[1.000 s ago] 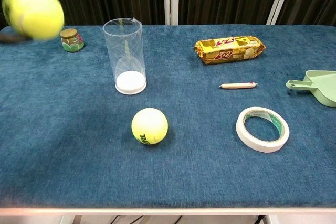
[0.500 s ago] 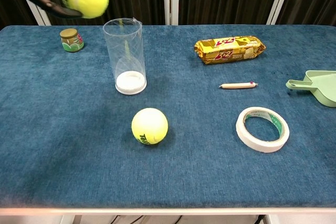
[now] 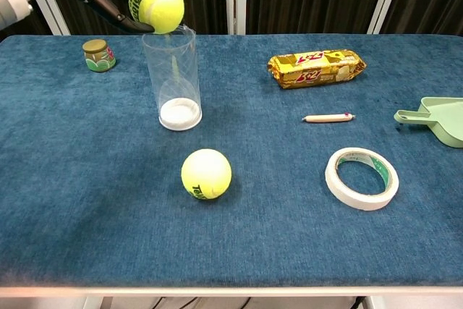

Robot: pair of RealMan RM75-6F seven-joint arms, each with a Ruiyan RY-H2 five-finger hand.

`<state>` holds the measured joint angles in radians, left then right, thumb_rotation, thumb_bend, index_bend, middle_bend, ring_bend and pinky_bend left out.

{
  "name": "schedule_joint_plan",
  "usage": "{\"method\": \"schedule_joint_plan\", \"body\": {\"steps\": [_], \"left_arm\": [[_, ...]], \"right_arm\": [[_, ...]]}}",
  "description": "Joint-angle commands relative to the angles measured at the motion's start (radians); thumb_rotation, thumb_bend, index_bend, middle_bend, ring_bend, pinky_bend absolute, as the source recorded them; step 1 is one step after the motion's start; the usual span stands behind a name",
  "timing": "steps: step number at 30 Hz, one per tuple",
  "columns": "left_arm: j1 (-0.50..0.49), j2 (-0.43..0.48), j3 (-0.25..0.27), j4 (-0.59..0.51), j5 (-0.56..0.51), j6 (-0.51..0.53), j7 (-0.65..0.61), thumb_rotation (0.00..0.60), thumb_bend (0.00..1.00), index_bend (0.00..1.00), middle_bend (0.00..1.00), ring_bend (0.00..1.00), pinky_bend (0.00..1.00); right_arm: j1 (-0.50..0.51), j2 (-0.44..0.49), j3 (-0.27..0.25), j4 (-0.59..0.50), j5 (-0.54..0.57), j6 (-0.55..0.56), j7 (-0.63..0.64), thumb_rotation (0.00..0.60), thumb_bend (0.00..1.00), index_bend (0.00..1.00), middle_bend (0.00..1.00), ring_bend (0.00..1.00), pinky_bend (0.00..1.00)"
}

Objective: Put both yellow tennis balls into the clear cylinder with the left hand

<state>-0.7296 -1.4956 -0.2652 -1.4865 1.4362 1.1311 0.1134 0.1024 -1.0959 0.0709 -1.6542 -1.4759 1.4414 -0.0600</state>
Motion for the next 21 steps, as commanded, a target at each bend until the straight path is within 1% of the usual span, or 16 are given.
{"method": "schedule_joint_plan", "body": {"steps": [1, 2, 4, 5, 7, 10, 13, 18, 21], "left_arm": [[-0.007, -0.006, 0.006, 0.011, -0.011, -0.012, -0.001, 0.6, 0.29, 0.46, 0.49, 0.53, 0.73], [-0.009, -0.004, 0.009, 0.009, -0.017, -0.021, -0.003, 0.6, 0.29, 0.43, 0.48, 0.51, 0.71], [-0.012, 0.006, 0.015, 0.002, -0.03, -0.041, -0.005, 0.6, 0.29, 0.31, 0.4, 0.41, 0.62], [-0.014, 0.009, 0.016, 0.002, -0.033, -0.045, -0.001, 0.6, 0.28, 0.27, 0.37, 0.38, 0.59], [-0.016, 0.016, 0.023, -0.003, -0.037, -0.054, 0.002, 0.6, 0.28, 0.19, 0.27, 0.27, 0.49], [-0.017, 0.021, 0.027, -0.007, -0.03, -0.051, -0.017, 0.6, 0.27, 0.12, 0.18, 0.18, 0.4], [-0.016, 0.022, 0.03, -0.004, -0.016, -0.035, -0.029, 0.6, 0.27, 0.09, 0.14, 0.14, 0.36], [-0.011, 0.033, 0.038, -0.024, 0.001, -0.012, -0.043, 0.6, 0.27, 0.09, 0.13, 0.14, 0.36], [0.002, 0.043, 0.057, -0.057, 0.042, 0.024, -0.046, 0.6, 0.27, 0.11, 0.15, 0.14, 0.37]], "right_arm": [[0.0, 0.0, 0.001, 0.0, 0.002, -0.001, 0.003, 0.6, 0.21, 0.0, 0.0, 0.0, 0.0], [0.0, 0.0, 0.001, 0.0, 0.003, -0.001, 0.004, 0.6, 0.21, 0.0, 0.0, 0.0, 0.0], [0.0, 0.0, 0.0, 0.001, 0.003, -0.001, 0.004, 0.6, 0.21, 0.0, 0.0, 0.0, 0.0], [0.0, -0.001, 0.0, 0.001, 0.003, -0.001, 0.003, 0.6, 0.21, 0.0, 0.0, 0.0, 0.0], [0.0, -0.001, -0.001, 0.001, 0.003, -0.003, 0.002, 0.6, 0.21, 0.0, 0.0, 0.0, 0.0], [0.0, -0.001, 0.0, 0.0, 0.008, -0.004, 0.002, 0.6, 0.21, 0.0, 0.0, 0.0, 0.0], [-0.001, 0.0, 0.001, -0.001, 0.011, -0.005, 0.002, 0.6, 0.21, 0.0, 0.0, 0.0, 0.0], [0.001, -0.001, 0.002, 0.0, 0.016, -0.008, 0.001, 0.6, 0.21, 0.0, 0.0, 0.0, 0.0], [0.001, -0.005, 0.002, 0.005, 0.019, -0.012, 0.003, 0.6, 0.21, 0.0, 0.0, 0.0, 0.0]]}}
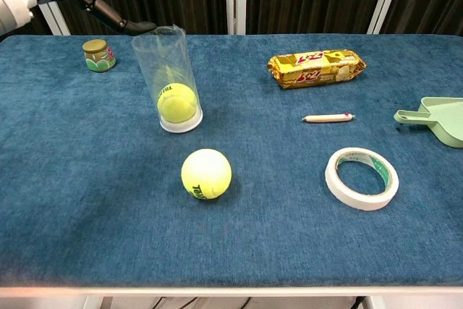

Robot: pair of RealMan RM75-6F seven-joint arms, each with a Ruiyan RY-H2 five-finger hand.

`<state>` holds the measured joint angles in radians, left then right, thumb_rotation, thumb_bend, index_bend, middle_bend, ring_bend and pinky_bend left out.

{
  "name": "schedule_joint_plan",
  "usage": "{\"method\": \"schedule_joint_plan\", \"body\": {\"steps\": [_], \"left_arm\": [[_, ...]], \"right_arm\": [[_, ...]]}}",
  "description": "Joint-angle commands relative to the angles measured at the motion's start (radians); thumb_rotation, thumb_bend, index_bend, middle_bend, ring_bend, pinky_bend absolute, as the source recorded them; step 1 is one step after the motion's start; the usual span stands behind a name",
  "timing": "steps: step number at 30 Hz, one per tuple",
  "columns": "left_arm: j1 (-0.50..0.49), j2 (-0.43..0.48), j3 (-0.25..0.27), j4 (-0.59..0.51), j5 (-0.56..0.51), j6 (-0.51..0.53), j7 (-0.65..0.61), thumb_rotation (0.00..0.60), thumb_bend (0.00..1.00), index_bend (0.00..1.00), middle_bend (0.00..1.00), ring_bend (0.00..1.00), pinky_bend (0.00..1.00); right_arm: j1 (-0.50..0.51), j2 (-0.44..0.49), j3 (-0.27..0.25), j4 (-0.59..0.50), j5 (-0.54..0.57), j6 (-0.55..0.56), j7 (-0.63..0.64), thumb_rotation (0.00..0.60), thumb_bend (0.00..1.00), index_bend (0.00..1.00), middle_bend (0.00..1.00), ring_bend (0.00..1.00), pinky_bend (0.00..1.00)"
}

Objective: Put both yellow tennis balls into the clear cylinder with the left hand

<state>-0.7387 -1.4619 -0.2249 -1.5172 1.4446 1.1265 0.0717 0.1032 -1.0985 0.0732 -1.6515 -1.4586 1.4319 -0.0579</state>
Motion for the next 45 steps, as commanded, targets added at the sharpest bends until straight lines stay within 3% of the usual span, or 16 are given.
{"method": "schedule_joint_plan", "body": {"steps": [1, 5, 11, 15, 21, 27, 34, 45], "left_arm": [[0.017, 0.012, 0.026, -0.037, 0.054, 0.045, -0.006, 0.6, 0.27, 0.14, 0.17, 0.16, 0.38], [0.037, 0.023, 0.088, -0.082, 0.148, 0.086, -0.013, 0.6, 0.27, 0.21, 0.27, 0.23, 0.44], [0.05, 0.001, 0.19, -0.098, 0.266, 0.095, -0.035, 0.6, 0.26, 0.26, 0.3, 0.24, 0.45], [0.042, -0.037, 0.243, -0.048, 0.294, 0.052, -0.082, 0.6, 0.27, 0.26, 0.3, 0.24, 0.45], [0.028, -0.13, 0.236, 0.086, 0.302, 0.04, -0.079, 0.6, 0.27, 0.25, 0.28, 0.24, 0.43], [0.002, -0.176, 0.241, 0.144, 0.283, -0.023, -0.083, 0.6, 0.26, 0.22, 0.25, 0.23, 0.4], [-0.007, -0.191, 0.257, 0.158, 0.267, -0.064, -0.086, 0.6, 0.21, 0.2, 0.23, 0.21, 0.38], [-0.024, -0.233, 0.264, 0.205, 0.249, -0.106, -0.082, 0.6, 0.2, 0.21, 0.23, 0.2, 0.4]], "right_arm": [[0.001, -0.003, 0.0, 0.004, 0.003, -0.004, 0.002, 0.6, 0.21, 0.0, 0.0, 0.0, 0.0], [0.005, -0.009, -0.001, 0.011, 0.007, -0.014, 0.001, 0.6, 0.21, 0.0, 0.0, 0.0, 0.0], [0.006, -0.015, -0.003, 0.015, 0.009, -0.019, 0.0, 0.6, 0.21, 0.0, 0.0, 0.0, 0.0], [0.006, -0.017, -0.003, 0.015, 0.009, -0.019, -0.001, 0.6, 0.21, 0.0, 0.0, 0.0, 0.0], [0.01, -0.019, -0.004, 0.019, 0.016, -0.032, 0.0, 0.6, 0.21, 0.0, 0.0, 0.0, 0.0], [0.014, -0.016, 0.0, 0.021, 0.029, -0.044, 0.017, 0.6, 0.21, 0.0, 0.0, 0.0, 0.0], [0.014, -0.016, -0.001, 0.031, 0.03, -0.046, 0.032, 0.6, 0.21, 0.0, 0.0, 0.0, 0.0], [0.015, -0.016, -0.001, 0.031, 0.034, -0.049, 0.03, 0.6, 0.21, 0.0, 0.0, 0.0, 0.0]]}}
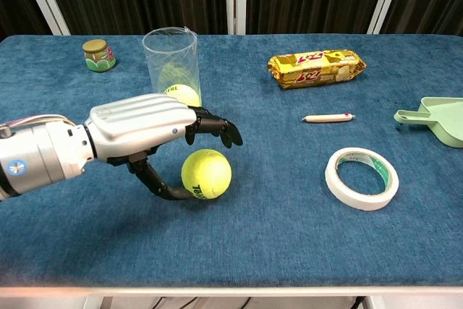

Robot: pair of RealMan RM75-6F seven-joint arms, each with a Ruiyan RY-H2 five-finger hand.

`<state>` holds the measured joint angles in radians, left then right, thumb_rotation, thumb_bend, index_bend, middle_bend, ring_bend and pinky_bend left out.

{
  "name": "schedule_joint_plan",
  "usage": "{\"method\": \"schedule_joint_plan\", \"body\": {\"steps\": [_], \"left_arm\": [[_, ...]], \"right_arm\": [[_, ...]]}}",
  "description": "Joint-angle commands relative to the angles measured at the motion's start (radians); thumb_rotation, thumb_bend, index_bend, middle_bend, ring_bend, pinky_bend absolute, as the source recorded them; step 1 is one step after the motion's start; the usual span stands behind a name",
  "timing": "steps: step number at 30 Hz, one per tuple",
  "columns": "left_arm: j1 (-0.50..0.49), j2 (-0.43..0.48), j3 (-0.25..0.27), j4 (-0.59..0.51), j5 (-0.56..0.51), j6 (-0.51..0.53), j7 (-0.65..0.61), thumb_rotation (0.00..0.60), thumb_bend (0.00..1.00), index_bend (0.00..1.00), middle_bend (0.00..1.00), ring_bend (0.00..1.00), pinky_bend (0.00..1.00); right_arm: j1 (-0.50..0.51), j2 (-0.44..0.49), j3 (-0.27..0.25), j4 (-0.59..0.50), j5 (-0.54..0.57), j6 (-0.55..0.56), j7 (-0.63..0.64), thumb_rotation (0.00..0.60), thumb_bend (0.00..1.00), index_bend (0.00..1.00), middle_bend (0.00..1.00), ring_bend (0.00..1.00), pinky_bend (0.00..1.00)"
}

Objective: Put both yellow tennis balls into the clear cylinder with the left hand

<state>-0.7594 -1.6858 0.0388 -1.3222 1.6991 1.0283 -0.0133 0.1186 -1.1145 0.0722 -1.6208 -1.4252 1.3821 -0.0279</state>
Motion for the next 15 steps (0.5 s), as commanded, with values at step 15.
{"method": "schedule_joint_plan", "body": {"steps": [15], "left_arm": [[0.007, -0.076, -0.014, 0.064, -0.028, 0.012, 0.06, 0.6, 0.23, 0.48, 0.44, 0.45, 0.71]], "right_arm": [[0.001, 0.005, -0.001, 0.005, 0.007, -0.011, 0.014, 0.6, 0.21, 0.0, 0.0, 0.0, 0.0]]}}
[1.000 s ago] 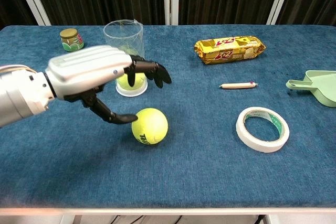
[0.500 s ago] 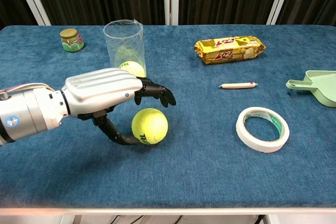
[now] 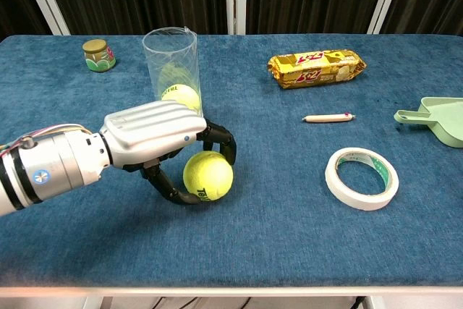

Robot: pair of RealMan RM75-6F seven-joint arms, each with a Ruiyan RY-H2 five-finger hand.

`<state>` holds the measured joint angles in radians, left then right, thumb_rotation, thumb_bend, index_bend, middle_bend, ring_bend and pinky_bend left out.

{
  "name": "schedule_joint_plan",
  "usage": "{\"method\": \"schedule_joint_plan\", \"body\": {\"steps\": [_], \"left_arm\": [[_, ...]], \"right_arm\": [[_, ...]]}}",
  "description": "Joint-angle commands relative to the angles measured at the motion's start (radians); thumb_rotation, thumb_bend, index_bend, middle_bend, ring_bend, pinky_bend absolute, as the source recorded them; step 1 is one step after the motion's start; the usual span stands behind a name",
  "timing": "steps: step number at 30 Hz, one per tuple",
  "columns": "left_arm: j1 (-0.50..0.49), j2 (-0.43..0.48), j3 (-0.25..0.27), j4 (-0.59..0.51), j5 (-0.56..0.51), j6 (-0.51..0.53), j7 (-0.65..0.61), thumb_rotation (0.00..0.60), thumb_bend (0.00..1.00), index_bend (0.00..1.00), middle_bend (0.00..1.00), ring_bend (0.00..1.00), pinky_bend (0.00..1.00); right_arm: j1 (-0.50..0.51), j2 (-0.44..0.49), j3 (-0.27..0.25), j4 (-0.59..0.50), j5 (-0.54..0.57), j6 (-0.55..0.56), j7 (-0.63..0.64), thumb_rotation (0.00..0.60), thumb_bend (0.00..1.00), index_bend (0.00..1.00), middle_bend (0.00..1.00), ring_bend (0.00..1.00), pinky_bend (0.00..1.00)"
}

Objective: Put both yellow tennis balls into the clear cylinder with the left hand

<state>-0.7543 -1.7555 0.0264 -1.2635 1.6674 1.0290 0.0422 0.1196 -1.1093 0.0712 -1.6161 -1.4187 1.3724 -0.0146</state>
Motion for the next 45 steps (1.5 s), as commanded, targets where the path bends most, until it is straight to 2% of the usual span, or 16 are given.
{"method": "schedule_joint_plan", "body": {"steps": [1, 5, 11, 17, 23, 27, 33, 39, 42, 45], "left_arm": [[0.003, -0.009, -0.002, 0.008, 0.007, 0.02, 0.003, 0.6, 0.23, 0.49, 0.47, 0.47, 0.72], [0.009, -0.009, -0.006, 0.004, 0.031, 0.072, -0.014, 0.6, 0.25, 0.53, 0.52, 0.51, 0.74], [0.014, 0.058, -0.036, -0.107, 0.08, 0.176, 0.002, 0.6, 0.25, 0.54, 0.53, 0.51, 0.74], [0.007, 0.169, -0.138, -0.263, 0.076, 0.244, 0.111, 0.6, 0.25, 0.54, 0.53, 0.52, 0.74], [0.008, 0.23, -0.232, -0.29, -0.007, 0.253, 0.183, 0.6, 0.25, 0.56, 0.55, 0.52, 0.75], [0.0, 0.246, -0.262, -0.272, -0.084, 0.208, 0.179, 0.6, 0.25, 0.56, 0.55, 0.52, 0.75], [-0.009, 0.238, -0.258, -0.198, -0.161, 0.142, 0.152, 0.6, 0.25, 0.55, 0.54, 0.52, 0.75], [-0.016, 0.226, -0.246, -0.15, -0.186, 0.113, 0.119, 0.6, 0.25, 0.53, 0.52, 0.51, 0.74], [-0.022, 0.225, -0.238, -0.14, -0.176, 0.109, 0.121, 0.6, 0.24, 0.45, 0.47, 0.46, 0.69], [-0.027, 0.23, -0.235, -0.144, -0.191, 0.09, 0.126, 0.6, 0.23, 0.3, 0.34, 0.34, 0.59]], "right_arm": [[0.0, 0.0, 0.0, 0.001, 0.001, -0.002, 0.001, 0.6, 0.21, 0.0, 0.0, 0.0, 0.0], [0.001, 0.002, -0.001, 0.0, 0.002, -0.004, 0.002, 0.6, 0.21, 0.0, 0.0, 0.0, 0.0], [0.001, 0.003, 0.0, -0.001, 0.005, -0.005, 0.002, 0.6, 0.21, 0.0, 0.0, 0.0, 0.0], [0.001, 0.002, -0.003, -0.007, 0.0, -0.003, -0.008, 0.6, 0.21, 0.0, 0.0, 0.0, 0.0], [-0.001, 0.006, -0.003, -0.025, -0.011, 0.012, -0.027, 0.6, 0.21, 0.0, 0.0, 0.0, 0.0], [-0.003, 0.008, -0.002, -0.035, -0.016, 0.021, -0.036, 0.6, 0.21, 0.0, 0.0, 0.0, 0.0], [-0.001, 0.01, 0.0, -0.044, -0.015, 0.019, -0.043, 0.6, 0.21, 0.0, 0.0, 0.0, 0.0], [-0.001, 0.011, -0.001, -0.041, -0.015, 0.02, -0.038, 0.6, 0.21, 0.0, 0.0, 0.0, 0.0], [-0.001, 0.011, 0.0, -0.037, -0.014, 0.018, -0.033, 0.6, 0.21, 0.0, 0.0, 0.0, 0.0], [-0.001, 0.009, 0.0, -0.033, -0.016, 0.021, -0.032, 0.6, 0.21, 0.0, 0.0, 0.0, 0.0]]}}
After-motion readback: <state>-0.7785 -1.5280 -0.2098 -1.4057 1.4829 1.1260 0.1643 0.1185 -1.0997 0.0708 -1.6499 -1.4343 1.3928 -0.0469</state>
